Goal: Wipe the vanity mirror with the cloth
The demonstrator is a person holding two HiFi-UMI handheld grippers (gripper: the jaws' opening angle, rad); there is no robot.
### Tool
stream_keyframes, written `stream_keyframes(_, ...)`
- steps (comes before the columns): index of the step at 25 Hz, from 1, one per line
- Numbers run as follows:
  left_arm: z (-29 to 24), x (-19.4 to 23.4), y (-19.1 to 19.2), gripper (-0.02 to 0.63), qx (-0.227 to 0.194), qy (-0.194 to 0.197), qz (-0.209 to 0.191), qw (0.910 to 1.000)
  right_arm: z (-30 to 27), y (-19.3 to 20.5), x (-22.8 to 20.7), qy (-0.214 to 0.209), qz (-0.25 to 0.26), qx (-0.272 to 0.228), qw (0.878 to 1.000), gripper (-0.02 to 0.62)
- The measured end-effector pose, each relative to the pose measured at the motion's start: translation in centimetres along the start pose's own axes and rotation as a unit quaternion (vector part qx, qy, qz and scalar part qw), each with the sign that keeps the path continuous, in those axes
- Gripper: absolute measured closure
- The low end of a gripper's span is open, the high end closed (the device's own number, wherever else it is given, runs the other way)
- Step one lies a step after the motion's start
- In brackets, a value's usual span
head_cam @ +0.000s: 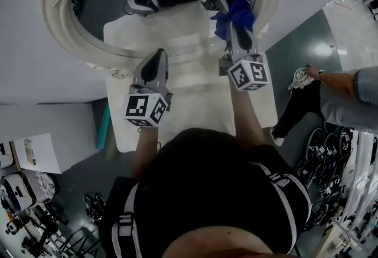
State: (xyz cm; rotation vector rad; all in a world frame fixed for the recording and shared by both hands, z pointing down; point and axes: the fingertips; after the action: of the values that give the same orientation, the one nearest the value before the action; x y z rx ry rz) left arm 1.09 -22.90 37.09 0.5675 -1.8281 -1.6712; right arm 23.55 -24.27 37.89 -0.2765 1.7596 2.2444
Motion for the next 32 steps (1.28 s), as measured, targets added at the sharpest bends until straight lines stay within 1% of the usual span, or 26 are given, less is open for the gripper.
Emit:
stream_keyframes(6,0.2,0.0,-0.1,0.6,-0.006,-0.002,0.004,1.0,-0.1,-0.9,0.3,-0.006,0.0,0.001,1.0,0.526)
stream_keyframes(14,1.8,-0.3,0.4,0.6,-0.024,-0.016,0.016,0.9995,-0.1,-2.6,2.1,-0.037,0.025,-0.016,0.999,0.526)
stream_keyframes(19,2.8,-0.2,0.8,0.6,-0.033,-0.031,0.02,0.9988,-0.3,-3.4,2.8,-0.055,0.038,-0.027,0.997,0.526)
stream_keyframes(23,4.1,-0.3,1.0,0.6,-0.039,-0.043,0.024,0.998,-0.1,-4.1,4.1,-0.071,0.051,-0.032,0.996,0.526)
stream_keyframes(26,5.1,0.3,0.6,0.6,-0.044,-0.051,0.025,0.9974,-0.7,-4.4,6.6,-0.092,0.061,-0.031,0.993,0.526)
stream_keyframes(29,6.6,2.4,0.0,0.6,-0.048,-0.06,0.029,0.9966,-2.2,-4.0,10.7,-0.119,0.074,-0.033,0.99,0.526)
stream_keyframes(32,8.2,4.6,0.2,0.6,-0.048,-0.07,0.035,0.9958,-3.1,-3.0,14.4,-0.139,0.083,-0.035,0.986,0.528)
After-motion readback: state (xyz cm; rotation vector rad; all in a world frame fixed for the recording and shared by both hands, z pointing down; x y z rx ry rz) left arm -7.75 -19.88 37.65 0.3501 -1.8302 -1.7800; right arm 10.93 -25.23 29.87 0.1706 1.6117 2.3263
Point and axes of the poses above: the fingertips, and each gripper's own axes: z backward along the fingers, x to its left, y out of its underside
